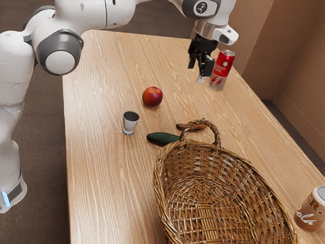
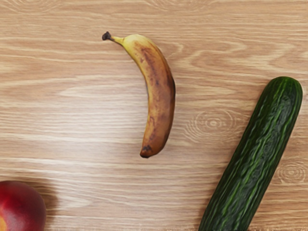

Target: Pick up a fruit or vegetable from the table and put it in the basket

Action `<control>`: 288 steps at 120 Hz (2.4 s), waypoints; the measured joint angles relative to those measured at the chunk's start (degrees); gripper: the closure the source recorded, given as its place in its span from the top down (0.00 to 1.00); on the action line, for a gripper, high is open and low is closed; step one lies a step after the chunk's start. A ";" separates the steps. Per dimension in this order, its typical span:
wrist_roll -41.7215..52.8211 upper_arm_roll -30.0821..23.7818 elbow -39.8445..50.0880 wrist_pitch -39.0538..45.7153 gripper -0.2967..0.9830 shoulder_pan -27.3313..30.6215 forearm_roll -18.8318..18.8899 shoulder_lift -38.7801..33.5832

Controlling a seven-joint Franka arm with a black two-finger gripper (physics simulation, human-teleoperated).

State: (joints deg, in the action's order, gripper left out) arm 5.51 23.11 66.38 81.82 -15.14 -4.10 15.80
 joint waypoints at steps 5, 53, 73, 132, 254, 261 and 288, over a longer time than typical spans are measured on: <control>0.21 0.03 0.00 -0.08 0.77 0.02 -0.08 0.04; 1.53 0.00 0.00 -0.38 0.77 0.09 -0.50 0.14; 1.82 0.05 -0.04 -0.40 0.77 0.10 -0.53 0.12; 5.53 -2.06 2.60 2.44 0.77 -0.32 -2.48 0.23; 8.98 -11.67 35.29 22.52 0.77 -0.47 6.11 -7.33; 8.92 -11.68 35.43 23.46 0.77 -0.37 6.07 -6.53; 8.86 -11.76 35.41 27.23 0.77 -0.14 4.85 -3.19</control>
State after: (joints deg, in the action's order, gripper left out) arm 14.37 11.35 101.79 109.05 -15.28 0.75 12.62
